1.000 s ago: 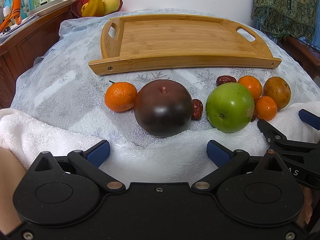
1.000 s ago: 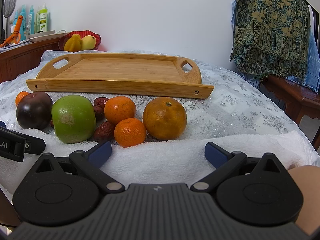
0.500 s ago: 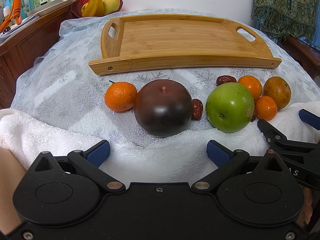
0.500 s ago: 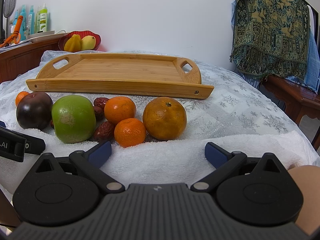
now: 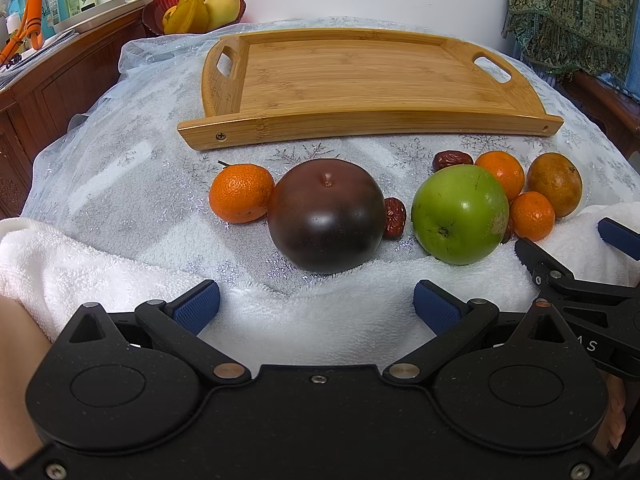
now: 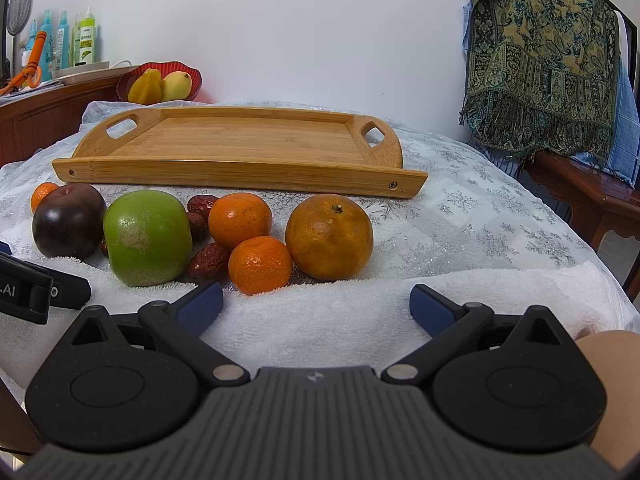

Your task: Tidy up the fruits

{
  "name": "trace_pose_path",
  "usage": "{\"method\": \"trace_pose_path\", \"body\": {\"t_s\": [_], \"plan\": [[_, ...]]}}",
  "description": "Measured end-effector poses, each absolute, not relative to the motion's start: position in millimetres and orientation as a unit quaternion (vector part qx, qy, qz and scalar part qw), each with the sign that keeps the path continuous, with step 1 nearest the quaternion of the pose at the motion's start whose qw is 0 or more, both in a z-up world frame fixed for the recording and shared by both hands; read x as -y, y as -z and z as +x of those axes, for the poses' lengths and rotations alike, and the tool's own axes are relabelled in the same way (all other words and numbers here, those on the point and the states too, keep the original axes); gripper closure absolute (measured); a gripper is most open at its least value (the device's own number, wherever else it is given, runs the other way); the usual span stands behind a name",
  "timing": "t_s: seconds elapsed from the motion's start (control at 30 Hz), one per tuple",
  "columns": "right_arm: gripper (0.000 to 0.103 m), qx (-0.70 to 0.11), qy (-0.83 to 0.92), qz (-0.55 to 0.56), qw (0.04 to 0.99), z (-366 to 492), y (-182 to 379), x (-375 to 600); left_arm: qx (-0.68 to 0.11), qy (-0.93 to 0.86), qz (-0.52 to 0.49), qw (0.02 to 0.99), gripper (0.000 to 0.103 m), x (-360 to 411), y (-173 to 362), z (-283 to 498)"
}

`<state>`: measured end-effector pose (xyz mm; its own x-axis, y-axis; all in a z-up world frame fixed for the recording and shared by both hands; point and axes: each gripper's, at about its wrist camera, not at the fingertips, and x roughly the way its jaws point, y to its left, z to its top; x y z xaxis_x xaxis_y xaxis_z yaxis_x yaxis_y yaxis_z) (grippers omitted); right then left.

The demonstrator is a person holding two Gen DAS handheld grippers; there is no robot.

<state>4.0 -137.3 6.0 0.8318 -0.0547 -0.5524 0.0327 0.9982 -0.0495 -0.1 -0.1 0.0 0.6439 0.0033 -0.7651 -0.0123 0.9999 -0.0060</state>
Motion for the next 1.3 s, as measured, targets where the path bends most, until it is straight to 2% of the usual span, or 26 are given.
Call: {"method": "trace_pose_path", "body": {"t_s": [1.3], "plan": [[0.0, -0.269, 0.019, -0.02, 0.963, 0.5, -2.6, 139.3, -0.41, 0.003, 0.003, 0.912, 0.0, -0.5, 1.5, -0.8]]}}
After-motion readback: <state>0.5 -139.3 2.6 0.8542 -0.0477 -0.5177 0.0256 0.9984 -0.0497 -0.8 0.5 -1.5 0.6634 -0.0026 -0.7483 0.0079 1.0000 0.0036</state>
